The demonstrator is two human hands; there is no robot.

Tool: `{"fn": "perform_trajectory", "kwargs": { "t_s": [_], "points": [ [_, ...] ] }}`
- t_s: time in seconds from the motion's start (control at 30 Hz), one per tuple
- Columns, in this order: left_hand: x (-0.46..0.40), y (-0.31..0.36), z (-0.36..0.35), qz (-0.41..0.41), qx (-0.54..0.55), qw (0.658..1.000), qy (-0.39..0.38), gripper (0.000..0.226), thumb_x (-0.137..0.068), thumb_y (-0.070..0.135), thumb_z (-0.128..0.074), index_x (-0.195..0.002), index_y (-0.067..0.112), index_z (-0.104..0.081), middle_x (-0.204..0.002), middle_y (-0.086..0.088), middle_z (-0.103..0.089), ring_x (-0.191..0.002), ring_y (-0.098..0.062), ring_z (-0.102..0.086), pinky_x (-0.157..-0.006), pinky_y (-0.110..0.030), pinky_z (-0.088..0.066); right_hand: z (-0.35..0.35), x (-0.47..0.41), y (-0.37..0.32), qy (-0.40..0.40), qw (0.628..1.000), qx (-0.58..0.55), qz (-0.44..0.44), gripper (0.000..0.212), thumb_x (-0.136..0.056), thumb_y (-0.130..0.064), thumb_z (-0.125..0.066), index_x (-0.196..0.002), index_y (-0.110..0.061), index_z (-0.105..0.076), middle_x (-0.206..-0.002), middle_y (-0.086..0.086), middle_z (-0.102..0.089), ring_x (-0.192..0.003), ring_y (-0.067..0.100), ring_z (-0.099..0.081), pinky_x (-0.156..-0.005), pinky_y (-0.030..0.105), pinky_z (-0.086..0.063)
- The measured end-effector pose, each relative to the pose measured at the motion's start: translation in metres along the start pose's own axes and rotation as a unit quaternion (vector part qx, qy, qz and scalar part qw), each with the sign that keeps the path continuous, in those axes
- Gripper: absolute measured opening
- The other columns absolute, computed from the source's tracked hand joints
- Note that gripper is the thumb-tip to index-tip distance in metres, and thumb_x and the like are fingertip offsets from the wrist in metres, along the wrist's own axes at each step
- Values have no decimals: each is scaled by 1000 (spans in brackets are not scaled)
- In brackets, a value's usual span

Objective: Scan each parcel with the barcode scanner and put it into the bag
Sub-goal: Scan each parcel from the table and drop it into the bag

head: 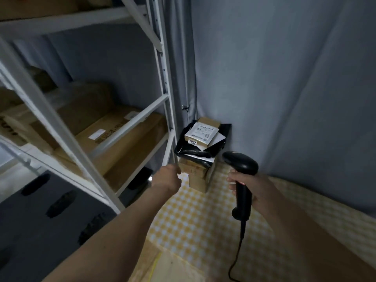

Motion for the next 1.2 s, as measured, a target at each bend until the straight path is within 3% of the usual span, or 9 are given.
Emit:
{"fn": "perform_trajectory", "kwargs": {
  "t_s": [0.23,0.37,0.53,0.6,0.7,0.87,1.0,1.1,1.2],
  "points": [
    [-83,15,-2,30,85,996,-21,44,-86,24,-63,-129,20,-54,-123,-5,-63,-112,-25,-59,-87,-34,-51,-14,-75,-22,5,998,-21,-51,5,-79,-1,-68,-75,-4,-67,-65,10,-67,-59,20,-63,-59,26,-50],
    [-133,21,6,37,109,993,-18,36,-87,26,-64,-122,14,-60,-114,-8,-64,-100,-25,-62,-72,-28,-46,-25,-111,-28,12,996,-48,-74,4,-82,-3,-66,-78,-4,-65,-68,10,-62,-63,22,-57,-62,28,-45],
    [-194,27,6,43,149,988,-30,30,-91,27,-62,-113,6,-65,-110,-10,-65,-95,-26,-62,-72,-27,-44,-41,-150,-26,51,992,-62,-93,13,-84,-12,-68,-93,-2,-66,-82,14,-57,-71,22,-57,-59,27,-48],
    [-214,28,2,45,167,984,-45,35,-93,31,-62,-116,5,-64,-114,-11,-64,-106,-29,-61,-76,-28,-43,-50,-167,-24,73,991,-60,-99,31,-82,-14,-71,-108,0,-64,-90,17,-64,-82,25,-64,-68,33,-53],
    [-239,25,-5,42,187,979,-64,38,-93,34,-61,-118,5,-65,-118,-14,-65,-111,-31,-59,-80,-28,-43,-65,-186,-26,107,987,-54,-104,28,-82,-12,-71,-105,3,-64,-112,27,-64,-101,34,-65,-84,41,-54],
    [-271,19,-15,26,207,972,-112,35,-88,36,-65,-110,10,-71,-110,-10,-70,-104,-27,-64,-79,-26,-46,-87,-217,-23,144,982,-70,-96,14,-81,-11,-73,-90,-4,-64,-82,10,-62,-74,23,-61,-69,34,-54],
    [-284,16,-23,19,257,952,-165,14,-84,23,-73,-74,14,-68,-78,-14,-66,-75,-25,-63,-84,-41,-57,-102,-226,-17,150,970,-167,-92,4,-85,5,-62,-84,1,-61,-59,5,-67,-49,15,-66,-42,21,-49],
    [-286,16,-25,15,286,940,-188,8,-81,19,-76,-84,14,-71,-92,-17,-71,-91,-31,-69,-85,-39,-57,-106,-226,-16,179,962,-188,-89,11,-85,9,-60,-77,3,-58,-46,4,-63,-37,14,-60,-35,18,-44],
    [-285,17,-25,13,291,936,-200,23,-80,19,-78,-99,9,-71,-102,-13,-71,-98,-30,-68,-88,-39,-56,-109,-224,-13,192,959,-186,-89,6,-84,7,-62,-81,2,-60,-52,7,-66,-42,17,-64,-38,21,-48]
  ]
}}
Point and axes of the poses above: each hand's wrist, its own x-axis away from the middle knuckle, its own z-axis out of the back of the hand, y = z × x, the point moved 4 cm from there along -x, towards the middle knuckle
